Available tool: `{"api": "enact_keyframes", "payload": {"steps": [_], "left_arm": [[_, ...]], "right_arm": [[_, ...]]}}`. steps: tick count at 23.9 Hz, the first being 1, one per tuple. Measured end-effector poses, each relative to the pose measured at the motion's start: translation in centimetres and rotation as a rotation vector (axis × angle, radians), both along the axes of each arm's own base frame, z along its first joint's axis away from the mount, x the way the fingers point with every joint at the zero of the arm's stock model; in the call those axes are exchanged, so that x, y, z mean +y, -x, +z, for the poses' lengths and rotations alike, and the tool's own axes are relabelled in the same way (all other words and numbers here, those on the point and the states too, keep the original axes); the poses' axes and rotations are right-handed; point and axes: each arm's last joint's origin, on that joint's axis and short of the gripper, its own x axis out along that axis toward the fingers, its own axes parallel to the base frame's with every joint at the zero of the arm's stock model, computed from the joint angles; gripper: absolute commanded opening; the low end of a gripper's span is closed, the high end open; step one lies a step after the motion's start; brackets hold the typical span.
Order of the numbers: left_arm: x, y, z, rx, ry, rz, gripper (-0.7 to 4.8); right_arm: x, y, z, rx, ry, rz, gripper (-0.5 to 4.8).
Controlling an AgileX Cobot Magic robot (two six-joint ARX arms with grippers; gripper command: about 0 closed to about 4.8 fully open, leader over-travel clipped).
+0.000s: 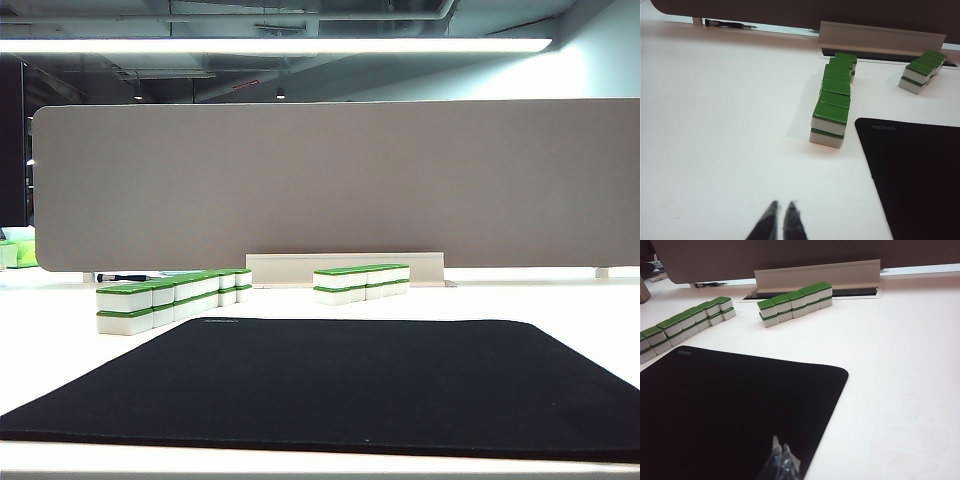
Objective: Take a mahjong tile from the mahjong wall and then place it on the table close to you.
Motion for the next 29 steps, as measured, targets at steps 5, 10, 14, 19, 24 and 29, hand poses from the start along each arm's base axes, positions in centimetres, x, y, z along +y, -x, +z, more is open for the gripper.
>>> {"api": "enact_keyframes", "payload": {"steps": [5, 10, 14, 19, 24, 29], "left_arm": [[0.0, 0.0, 0.0, 0.0, 0.0, 0.0, 0.21], [0.0, 0.0, 0.0, 0.0, 0.0, 0.0, 0.21], [0.0, 0.0, 0.0, 0.0, 0.0, 0.0, 0.21], [0.0, 0.0, 0.0, 0.0, 0.0, 0.0, 0.21], [0.0, 0.0, 0.0, 0.0, 0.0, 0.0, 0.21], [0.0, 0.0, 0.0, 0.0, 0.0, 0.0, 0.21]], "right_arm": [[0.0, 0.0, 0.0, 0.0, 0.0, 0.0, -0.01], [0.0, 0.0, 0.0, 0.0, 0.0, 0.0, -0.01], [0.0, 0.0, 0.0, 0.0, 0.0, 0.0, -0.01], [0.0, 0.0, 0.0, 0.0, 0.0, 0.0, -0.01], [0.0, 0.0, 0.3, -0.004, -0.007, 0.0, -0.02], [0.0, 0.5, 2.7, -0.067, -0.023, -0.002, -0.02]]}}
